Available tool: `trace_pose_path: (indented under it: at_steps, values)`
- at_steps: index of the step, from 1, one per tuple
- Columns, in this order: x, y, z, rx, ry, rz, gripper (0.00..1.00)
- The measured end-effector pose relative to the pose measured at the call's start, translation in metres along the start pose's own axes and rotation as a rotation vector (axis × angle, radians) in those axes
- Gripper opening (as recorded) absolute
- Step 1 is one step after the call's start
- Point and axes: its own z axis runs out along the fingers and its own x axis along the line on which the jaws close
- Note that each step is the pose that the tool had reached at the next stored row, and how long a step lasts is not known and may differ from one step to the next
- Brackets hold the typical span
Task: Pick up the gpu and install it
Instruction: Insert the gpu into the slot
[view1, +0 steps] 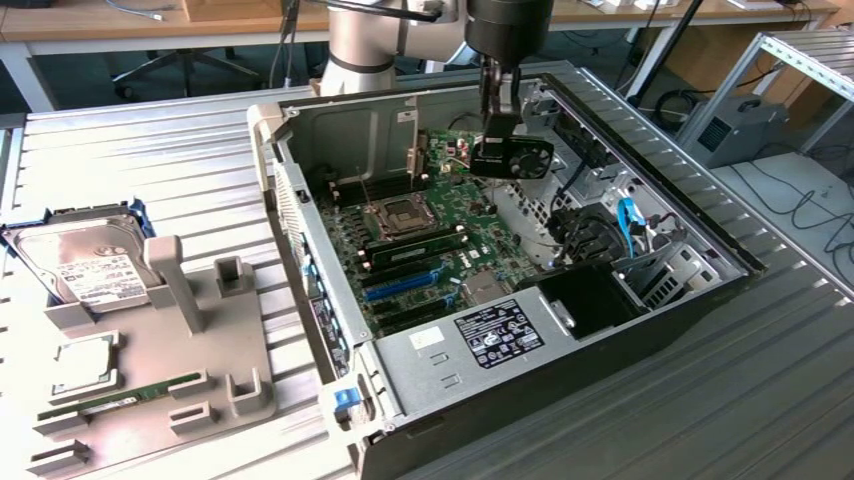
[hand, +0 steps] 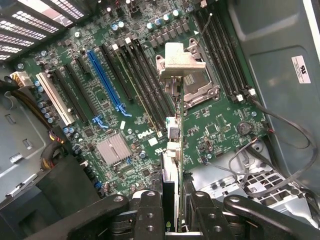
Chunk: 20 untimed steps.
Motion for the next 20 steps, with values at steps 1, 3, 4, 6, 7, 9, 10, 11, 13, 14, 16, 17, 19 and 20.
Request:
trace_pose_path:
  at_steps: [1, 3, 4, 6, 7, 9, 10, 11, 13, 14, 16, 17, 19, 20]
  values:
    - [0.0000, 0.0000, 0.0000, 0.0000, -0.0002, -0.002, 0.26]
    - [0.0000, 0.0000, 0.0000, 0.0001, -0.0007, -0.007, 0.26]
    - [0.0000, 0.0000, 0.0000, 0.0001, -0.0009, -0.008, 0.26]
    - [0.0000, 0.0000, 0.0000, 0.0001, -0.0014, -0.013, 0.26]
    - [0.0000, 0.0000, 0.0000, 0.0001, -0.0016, -0.015, 0.26]
    - [0.0000, 0.0000, 0.0000, 0.0002, -0.0021, -0.019, 0.26]
    - [0.0000, 0.0000, 0.0000, 0.0002, -0.0023, -0.021, 0.26]
    - [0.0000, 0.0000, 0.0000, 0.0002, -0.0025, -0.023, 0.26]
    - [0.0000, 0.0000, 0.0000, 0.0003, -0.0030, -0.027, 0.26]
    - [0.0000, 0.0000, 0.0000, 0.0003, -0.0033, -0.029, 0.26]
    - [0.0000, 0.0000, 0.0000, 0.0003, -0.0037, -0.034, 0.26]
    - [0.0000, 0.0000, 0.0000, 0.0004, -0.0041, -0.037, 0.26]
    - [0.0000, 0.0000, 0.0000, 0.0004, -0.0046, -0.041, 0.26]
    - [0.0000, 0.0000, 0.0000, 0.0004, -0.0048, -0.043, 0.26]
